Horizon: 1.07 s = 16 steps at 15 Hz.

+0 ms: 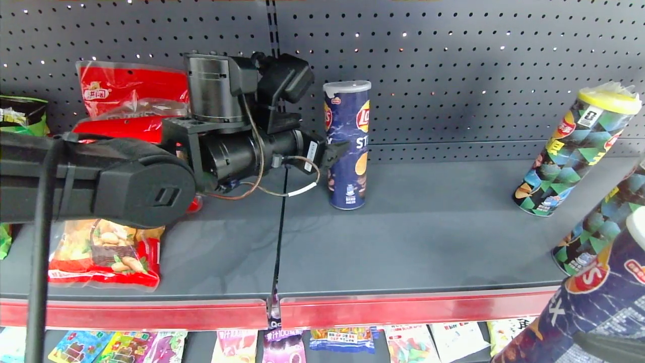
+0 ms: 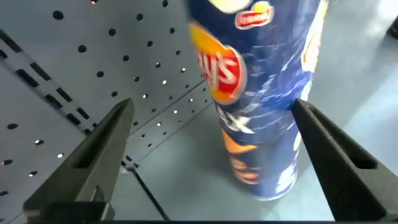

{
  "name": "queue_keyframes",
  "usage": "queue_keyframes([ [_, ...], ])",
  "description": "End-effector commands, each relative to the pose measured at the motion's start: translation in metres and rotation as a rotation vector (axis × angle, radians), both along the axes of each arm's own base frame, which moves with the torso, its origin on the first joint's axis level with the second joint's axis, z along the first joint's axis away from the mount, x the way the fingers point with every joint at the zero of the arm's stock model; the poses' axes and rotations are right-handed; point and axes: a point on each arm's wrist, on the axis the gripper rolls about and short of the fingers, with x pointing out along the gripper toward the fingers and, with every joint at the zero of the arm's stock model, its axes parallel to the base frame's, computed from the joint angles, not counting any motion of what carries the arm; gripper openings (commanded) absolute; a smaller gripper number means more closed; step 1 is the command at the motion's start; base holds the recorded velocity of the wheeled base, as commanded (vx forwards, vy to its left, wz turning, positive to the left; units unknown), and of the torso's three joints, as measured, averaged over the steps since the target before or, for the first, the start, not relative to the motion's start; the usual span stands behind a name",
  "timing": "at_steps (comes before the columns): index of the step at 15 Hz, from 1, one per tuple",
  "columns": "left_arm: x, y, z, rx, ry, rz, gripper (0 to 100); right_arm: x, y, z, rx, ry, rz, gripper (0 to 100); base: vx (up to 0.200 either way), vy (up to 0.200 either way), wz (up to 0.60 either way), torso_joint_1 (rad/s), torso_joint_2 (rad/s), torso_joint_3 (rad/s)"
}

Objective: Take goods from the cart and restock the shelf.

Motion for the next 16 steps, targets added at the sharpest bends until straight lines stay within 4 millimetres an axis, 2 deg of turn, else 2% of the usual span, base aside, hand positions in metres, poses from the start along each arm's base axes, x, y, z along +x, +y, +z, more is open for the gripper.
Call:
queue_keyframes([
  [1,-0.006,0.004,0.003,-0.001,-0.002,0.001,100,0.000,0.000,0.000,-0.001,0.002,0.000,0,0.000,0.000,0.00,0.000,0.00,0.000],
  [5,-0.021,0.008,0.011,-0.009,-0.016,-0.012,100,0.001,0.001,0.000,-0.002,0.003,0.000,0,0.000,0.000,0.00,0.000,0.00,0.000],
  [8,-0.034,0.010,0.009,0.001,-0.006,-0.024,100,0.002,0.002,0.002,0.001,-0.001,0.000,0,0.000,0.000,0.00,0.000,0.00,0.000],
  [11,-0.043,0.018,0.008,0.020,-0.010,0.014,100,0.003,0.002,0.003,0.000,0.001,0.000,0,0.000,0.000,0.00,0.000,0.00,0.000],
  [13,-0.053,0.020,0.016,-0.017,-0.004,0.046,100,0.004,0.002,0.002,-0.001,0.003,-0.010,0,0.000,0.000,0.00,0.000,0.00,0.000],
  [16,-0.053,0.019,0.017,-0.053,0.011,0.058,100,0.004,0.000,0.002,0.001,0.002,-0.022,0,0.000,0.000,0.00,0.000,0.00,0.000],
])
